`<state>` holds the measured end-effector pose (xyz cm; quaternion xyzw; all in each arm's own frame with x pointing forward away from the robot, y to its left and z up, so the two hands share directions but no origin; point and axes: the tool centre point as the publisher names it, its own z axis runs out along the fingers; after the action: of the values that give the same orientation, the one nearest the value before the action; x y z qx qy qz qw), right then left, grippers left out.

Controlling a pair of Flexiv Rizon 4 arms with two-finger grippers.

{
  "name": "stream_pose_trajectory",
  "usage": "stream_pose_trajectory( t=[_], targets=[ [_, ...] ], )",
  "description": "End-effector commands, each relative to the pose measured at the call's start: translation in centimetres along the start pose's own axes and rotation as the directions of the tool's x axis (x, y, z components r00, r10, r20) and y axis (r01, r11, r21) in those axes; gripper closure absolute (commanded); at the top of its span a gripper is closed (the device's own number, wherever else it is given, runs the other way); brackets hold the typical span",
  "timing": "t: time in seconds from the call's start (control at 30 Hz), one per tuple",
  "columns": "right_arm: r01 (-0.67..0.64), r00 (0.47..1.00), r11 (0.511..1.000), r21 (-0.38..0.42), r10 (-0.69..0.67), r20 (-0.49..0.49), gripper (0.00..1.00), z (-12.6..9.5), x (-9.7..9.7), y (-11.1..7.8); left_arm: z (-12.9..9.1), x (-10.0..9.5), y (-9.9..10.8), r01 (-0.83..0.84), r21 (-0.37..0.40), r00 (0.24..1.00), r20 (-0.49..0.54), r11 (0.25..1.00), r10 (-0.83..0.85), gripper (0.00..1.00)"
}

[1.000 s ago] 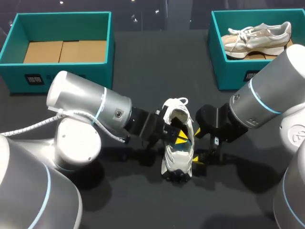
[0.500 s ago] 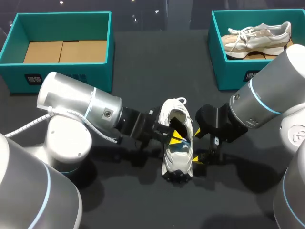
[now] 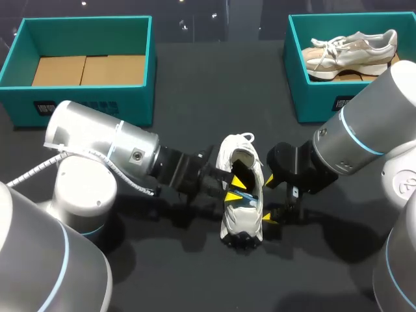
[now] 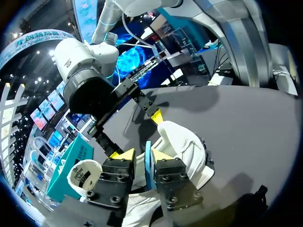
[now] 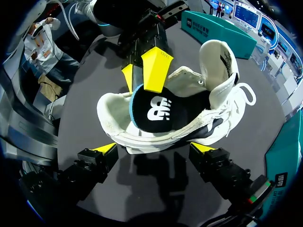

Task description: Take the shoe out of the shoebox, open the shoe tongue, remove and reinsert the insole, then place the shoe into the shoebox

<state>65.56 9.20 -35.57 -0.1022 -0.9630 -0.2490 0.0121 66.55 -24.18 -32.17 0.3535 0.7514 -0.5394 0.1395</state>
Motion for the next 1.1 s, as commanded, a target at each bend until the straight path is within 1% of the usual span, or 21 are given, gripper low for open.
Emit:
stream_pose_trajectory(
  t=[0.03,0.17,0.27,0.3,0.33,0.4,0.47,0.5,0.7,0.73,0.77,0.8,0.83,0.93,1.1],
  targets=[
    [0.0,1.0,1.0,0.001,0.0,0.004,0.0,0.1,0.1,0.0,-0.1,-0.1,-0.2,-0.001,0.005,1.0,0.003,1.0,0.0,0.24],
    [0.0,1.0,1.0,0.001,0.0,0.004,0.0,0.1,0.1,0.0,0.1,0.0,-0.1,-0.002,-0.01,1.0,-0.009,1.0,0.002,0.23],
    [0.0,1.0,1.0,0.001,0.0,0.004,0.0,0.1,0.1,0.0,0.6,0.3,0.1,-0.004,-0.024,0.999,-0.04,1.0,0.003,0.26],
    [0.0,1.0,1.0,0.001,0.0,0.004,0.0,0.1,0.1,0.0,0.7,0.3,0.1,-0.002,-0.022,0.999,-0.044,1.0,0.001,0.29],
    [0.0,1.0,1.0,0.001,0.0,0.004,0.0,0.1,0.1,0.0,0.8,0.4,0.0,-0.002,-0.022,0.999,-0.05,1.0,0.001,0.35],
    [0.0,1.0,1.0,0.001,0.0,0.004,0.0,0.1,0.1,0.0,1.0,0.5,0.0,-0.003,-0.022,0.998,-0.059,1.0,0.002,0.53],
    [0.0,1.0,1.0,0.001,0.0,0.004,0.0,0.1,0.1,0.0,1.3,0.6,0.0,-0.004,-0.021,0.998,-0.069,1.0,0.003,0.59],
    [0.0,1.0,1.0,0.001,0.0,0.004,0.0,0.1,0.1,0.0,1.4,0.7,-0.1,-0.006,-0.024,0.997,-0.078,1.0,0.004,0.64],
    [0.0,1.0,1.0,0.001,0.0,0.004,0.0,0.1,0.1,0.0,1.6,0.6,0.6,0.002,-0.06,0.994,-0.107,0.998,-0.008,0.65],
    [0.0,1.0,1.0,0.001,0.0,0.004,0.0,0.1,0.1,0.0,1.6,0.6,0.7,0.003,-0.066,0.994,-0.111,0.998,-0.01,0.67],
    [0.0,1.0,1.0,0.001,0.0,0.004,0.0,0.1,0.1,0.0,1.7,0.6,0.8,0.007,-0.071,0.993,-0.115,0.997,-0.015,0.75],
    [0.0,1.0,1.0,0.001,0.0,0.004,0.0,0.1,0.1,0.0,1.7,0.7,0.9,0.01,-0.072,0.993,-0.12,0.997,-0.019,0.91],
    [0.0,1.0,1.0,0.001,0.0,0.004,0.0,0.1,0.1,0.0,1.7,0.7,1.0,0.012,-0.073,0.992,-0.123,0.997,-0.021,1.0],
    [0.0,1.0,1.0,0.001,0.0,0.004,0.0,0.1,0.1,0.0,1.6,0.8,1.0,0.012,-0.075,0.992,-0.126,0.997,-0.022,1.0],
    [0.0,1.0,1.0,0.001,0.0,0.004,0.0,0.1,0.1,0.0,1.2,0.7,0.2,0.002,-0.05,0.995,-0.104,0.999,-0.007,1.0]
  ],
)
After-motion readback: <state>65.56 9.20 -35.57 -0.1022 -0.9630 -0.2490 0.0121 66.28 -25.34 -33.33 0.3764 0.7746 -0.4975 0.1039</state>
